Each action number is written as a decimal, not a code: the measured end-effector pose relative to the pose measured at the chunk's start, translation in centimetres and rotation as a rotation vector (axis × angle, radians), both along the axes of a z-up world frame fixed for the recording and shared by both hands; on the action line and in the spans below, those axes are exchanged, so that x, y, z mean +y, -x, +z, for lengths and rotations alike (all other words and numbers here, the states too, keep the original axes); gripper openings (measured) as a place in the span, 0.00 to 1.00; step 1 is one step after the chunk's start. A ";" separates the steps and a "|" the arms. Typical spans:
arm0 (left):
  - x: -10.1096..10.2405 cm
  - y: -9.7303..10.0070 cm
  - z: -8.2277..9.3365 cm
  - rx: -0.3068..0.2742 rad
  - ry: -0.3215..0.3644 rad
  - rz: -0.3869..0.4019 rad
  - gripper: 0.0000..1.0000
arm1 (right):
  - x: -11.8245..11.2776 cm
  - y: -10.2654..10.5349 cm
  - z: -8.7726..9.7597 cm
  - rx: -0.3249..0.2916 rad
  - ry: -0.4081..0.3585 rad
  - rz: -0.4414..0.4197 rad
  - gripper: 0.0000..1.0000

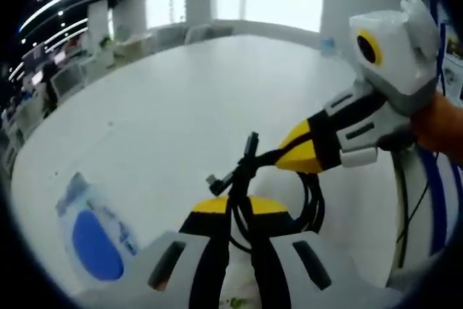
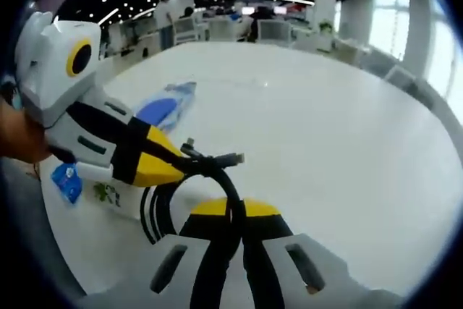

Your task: Arrange the tabletop items into an orderly group along one side of the table until the central work area is clear of visible clutter.

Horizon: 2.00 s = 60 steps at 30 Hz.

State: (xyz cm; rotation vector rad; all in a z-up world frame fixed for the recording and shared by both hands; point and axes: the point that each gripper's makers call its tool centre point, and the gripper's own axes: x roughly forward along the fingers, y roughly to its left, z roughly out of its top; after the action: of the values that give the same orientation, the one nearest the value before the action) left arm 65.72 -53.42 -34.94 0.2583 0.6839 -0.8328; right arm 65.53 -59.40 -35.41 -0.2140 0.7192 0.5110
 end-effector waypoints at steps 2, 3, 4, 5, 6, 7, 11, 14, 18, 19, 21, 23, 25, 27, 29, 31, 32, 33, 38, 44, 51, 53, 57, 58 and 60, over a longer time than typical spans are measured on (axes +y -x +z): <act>0.2 -0.1 -0.4 0.011 -0.011 0.005 0.05 | 0.2 -0.1 -0.6 0.022 -0.005 -0.003 0.04; 0.3 -0.2 -0.6 0.019 -0.015 0.008 0.05 | 0.3 -0.1 -1.0 0.034 -0.007 -0.002 0.04; 0.4 -0.1 -0.9 0.032 -0.024 0.014 0.05 | 0.5 -0.1 -1.2 0.043 -0.007 0.000 0.04; 0.6 -0.1 -1.0 0.032 -0.032 0.015 0.05 | 0.6 -0.1 -1.4 0.046 -0.005 0.004 0.04; 0.7 -0.2 -1.1 0.033 -0.039 0.016 0.06 | 0.7 -0.1 -1.5 0.047 -0.006 0.005 0.04; 0.8 -0.3 -1.3 0.039 -0.044 0.019 0.06 | 0.7 -0.1 -1.7 0.054 -0.009 0.004 0.04; 1.0 -0.2 -2.1 0.071 -0.063 0.031 0.06 | 1.0 0.0 -2.4 0.081 -0.007 0.007 0.04; 1.0 -0.1 -2.7 0.101 -0.073 0.042 0.06 | 1.0 0.1 -3.1 0.112 -0.007 0.000 0.05; 1.1 0.0 -3.5 0.123 -0.090 0.035 0.06 | 1.2 0.5 -3.9 0.151 0.008 0.009 0.05; 1.2 0.1 -3.6 0.127 -0.092 0.036 0.06 | 1.2 0.5 -4.1 0.158 0.011 0.011 0.05; 1.3 0.1 -3.9 0.140 -0.095 0.045 0.06 | 1.3 0.6 -4.4 0.164 0.016 0.016 0.05; 1.4 0.1 -4.0 0.152 -0.092 0.052 0.06 | 1.3 0.6 -4.5 0.165 0.017 0.015 0.05; 1.4 0.2 -4.1 0.155 -0.092 0.053 0.06 | 1.4 0.7 -4.4 0.167 0.018 0.013 0.05; 1.4 0.3 -4.1 0.158 -0.092 0.051 0.06 | 1.3 0.7 -4.5 0.172 0.029 0.016 0.05; 1.4 0.3 -4.1 0.158 -0.093 0.051 0.06 | 1.3 0.7 -4.5 0.178 0.031 0.011 0.05; 1.4 0.3 -4.1 0.161 -0.091 0.049 0.06 | 1.3 0.9 -4.5 0.194 0.032 0.008 0.05; 1.4 0.4 -4.1 0.165 -0.090 0.048 0.06 | 1.3 1.0 -4.5 0.201 0.034 0.008 0.05; 1.4 0.5 -4.1 0.168 -0.089 0.047 0.06 | 1.3 1.1 -4.5 0.204 0.035 0.008 0.05; 1.3 1.0 -4.1 0.172 -0.092 0.040 0.06 | 1.2 1.6 -4.6 0.212 0.041 0.010 0.05; 1.2 1.7 -4.1 0.174 -0.096 0.029 0.06 | 1.2 2.2 -4.6 0.222 0.048 0.017 0.05; 1.3 2.5 -4.2 0.178 -0.101 0.018 0.06 | 1.3 3.0 -4.6 0.238 0.065 0.031 0.05; 1.3 2.7 -4.2 0.178 -0.100 0.018 0.06 | 1.3 3.2 -4.6 0.238 0.068 0.032 0.05; 1.3 3.0 -4.2 0.184 -0.103 0.013 0.06 | 1.4 3.5 -4.6 0.248 0.080 0.039 0.05; 1.3 3.1 -4.2 0.180 -0.106 0.009 0.06 | 1.4 3.6 -4.6 0.248 0.083 0.040 0.05; 1.4 3.0 -4.2 0.180 -0.100 0.016 0.06 | 1.4 3.5 -4.6 0.246 0.082 0.037 0.05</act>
State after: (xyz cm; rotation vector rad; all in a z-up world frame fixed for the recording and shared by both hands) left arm 62.69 -52.07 -39.12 0.2691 0.8964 -0.8137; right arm 61.98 -58.04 -39.99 -0.2440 0.9788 0.5495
